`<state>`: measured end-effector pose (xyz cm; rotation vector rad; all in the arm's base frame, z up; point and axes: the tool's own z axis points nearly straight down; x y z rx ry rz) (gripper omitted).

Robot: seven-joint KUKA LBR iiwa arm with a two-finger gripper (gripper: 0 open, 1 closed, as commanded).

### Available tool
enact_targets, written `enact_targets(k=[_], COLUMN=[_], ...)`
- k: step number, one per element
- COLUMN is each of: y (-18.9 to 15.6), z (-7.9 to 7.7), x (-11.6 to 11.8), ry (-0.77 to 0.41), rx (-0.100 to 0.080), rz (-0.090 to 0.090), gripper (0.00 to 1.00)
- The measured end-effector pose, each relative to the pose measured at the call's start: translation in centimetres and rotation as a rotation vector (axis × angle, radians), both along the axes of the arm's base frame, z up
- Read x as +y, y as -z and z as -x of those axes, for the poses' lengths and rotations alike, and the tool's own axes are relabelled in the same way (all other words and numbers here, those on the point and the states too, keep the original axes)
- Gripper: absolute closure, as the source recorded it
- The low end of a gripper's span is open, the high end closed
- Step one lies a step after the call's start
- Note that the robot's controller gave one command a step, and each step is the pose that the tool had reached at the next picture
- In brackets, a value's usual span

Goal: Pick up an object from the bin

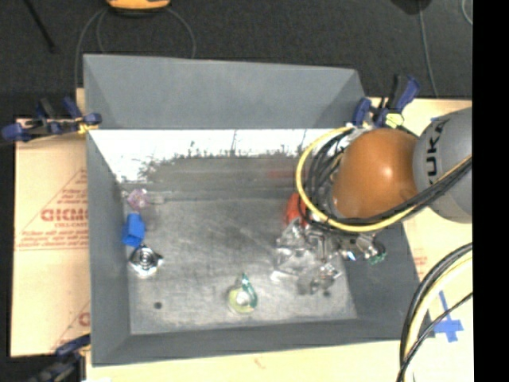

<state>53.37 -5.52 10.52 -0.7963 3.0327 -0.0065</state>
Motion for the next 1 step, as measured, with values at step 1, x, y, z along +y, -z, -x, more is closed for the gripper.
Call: enact_targets(k=[1], y=[1.54], z=[-0.52], x=[0.33], ry=[-0.126], rx=[0.001], rz=[-0.005], gripper=[0.00])
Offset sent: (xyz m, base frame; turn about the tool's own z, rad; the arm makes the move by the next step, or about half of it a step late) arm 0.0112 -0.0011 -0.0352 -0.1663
